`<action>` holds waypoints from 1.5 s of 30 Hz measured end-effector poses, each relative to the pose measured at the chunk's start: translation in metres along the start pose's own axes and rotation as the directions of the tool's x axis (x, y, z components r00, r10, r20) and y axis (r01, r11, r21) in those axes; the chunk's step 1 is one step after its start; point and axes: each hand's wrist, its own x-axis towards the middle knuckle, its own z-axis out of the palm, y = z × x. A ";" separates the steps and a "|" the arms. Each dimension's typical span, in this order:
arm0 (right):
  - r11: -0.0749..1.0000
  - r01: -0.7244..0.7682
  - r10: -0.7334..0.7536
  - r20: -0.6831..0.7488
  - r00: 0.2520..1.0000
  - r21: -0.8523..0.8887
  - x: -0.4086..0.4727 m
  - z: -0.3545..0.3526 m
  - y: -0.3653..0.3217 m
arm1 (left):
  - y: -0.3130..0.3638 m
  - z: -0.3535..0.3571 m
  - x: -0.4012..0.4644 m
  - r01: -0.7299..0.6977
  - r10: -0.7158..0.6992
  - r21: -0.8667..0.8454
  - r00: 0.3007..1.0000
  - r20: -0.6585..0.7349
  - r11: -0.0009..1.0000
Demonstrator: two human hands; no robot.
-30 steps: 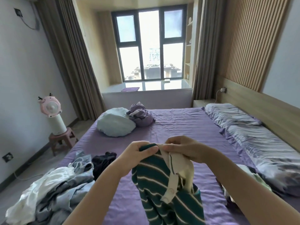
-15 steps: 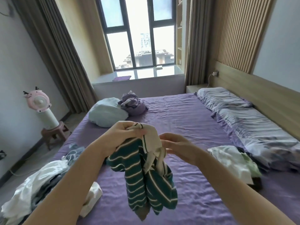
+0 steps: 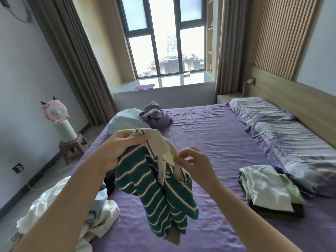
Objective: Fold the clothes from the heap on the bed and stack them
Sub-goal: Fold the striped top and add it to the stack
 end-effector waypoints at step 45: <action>0.921 -0.300 0.347 0.177 0.921 -0.247 -0.016 -0.084 0.050 | -0.126 -0.036 -0.024 0.449 -0.451 0.572 0.880 -0.149 0.686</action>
